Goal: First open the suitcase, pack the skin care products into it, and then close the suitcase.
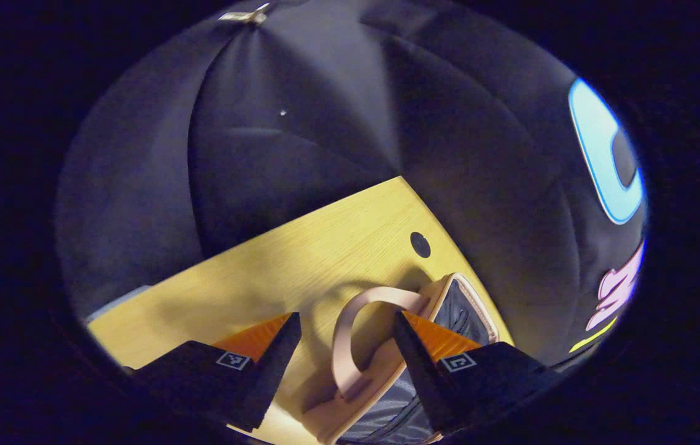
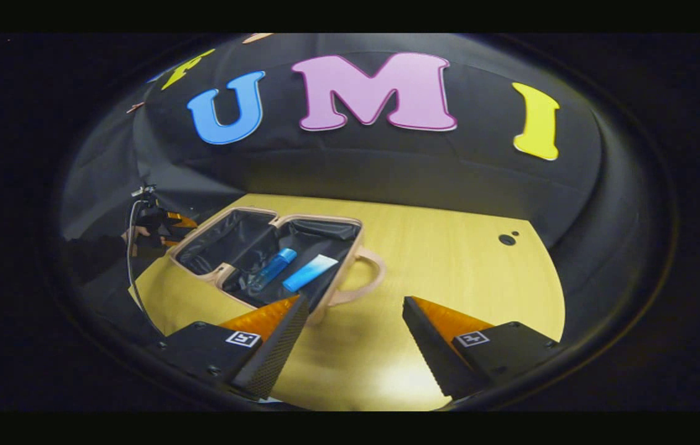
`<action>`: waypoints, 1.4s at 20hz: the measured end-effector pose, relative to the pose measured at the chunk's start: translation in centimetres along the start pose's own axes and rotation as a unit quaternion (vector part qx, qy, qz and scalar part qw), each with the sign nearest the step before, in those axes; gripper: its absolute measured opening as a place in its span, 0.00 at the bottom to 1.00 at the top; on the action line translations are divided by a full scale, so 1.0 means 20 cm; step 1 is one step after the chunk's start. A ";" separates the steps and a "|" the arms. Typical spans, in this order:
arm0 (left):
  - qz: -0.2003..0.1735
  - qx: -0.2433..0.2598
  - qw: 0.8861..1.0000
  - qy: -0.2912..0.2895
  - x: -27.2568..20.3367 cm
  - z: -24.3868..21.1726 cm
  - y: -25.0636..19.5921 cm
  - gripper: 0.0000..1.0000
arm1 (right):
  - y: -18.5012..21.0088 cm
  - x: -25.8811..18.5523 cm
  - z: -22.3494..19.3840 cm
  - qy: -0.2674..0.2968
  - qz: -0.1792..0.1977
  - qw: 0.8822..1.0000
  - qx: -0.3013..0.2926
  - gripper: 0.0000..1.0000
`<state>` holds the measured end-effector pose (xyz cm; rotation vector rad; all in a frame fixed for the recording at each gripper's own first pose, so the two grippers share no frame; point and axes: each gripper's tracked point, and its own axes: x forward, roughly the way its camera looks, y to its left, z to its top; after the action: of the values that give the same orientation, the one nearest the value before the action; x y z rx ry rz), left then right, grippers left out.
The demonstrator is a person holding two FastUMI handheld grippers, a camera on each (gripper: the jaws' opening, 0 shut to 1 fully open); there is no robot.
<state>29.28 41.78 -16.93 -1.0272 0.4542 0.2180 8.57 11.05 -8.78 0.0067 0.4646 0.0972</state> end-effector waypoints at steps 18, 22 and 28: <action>-0.062 0.163 0.982 -0.066 -0.88 0.19 -0.69 0.08 | -0.09 -0.13 -0.20 0.030 0.052 0.996 0.068 0.98; -0.127 0.255 0.957 -0.056 -1.17 -0.14 -1.16 0.07 | -0.13 -0.21 -0.22 0.016 0.061 0.996 0.067 0.98; -0.190 0.352 0.916 0.019 -1.21 -0.82 -1.58 0.07 | -0.28 -0.30 -0.11 -0.033 0.047 0.992 0.111 0.98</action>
<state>15.51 12.48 11.46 -0.3892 0.3191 -0.3042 2.65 4.85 -8.26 0.2505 0.4080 0.1369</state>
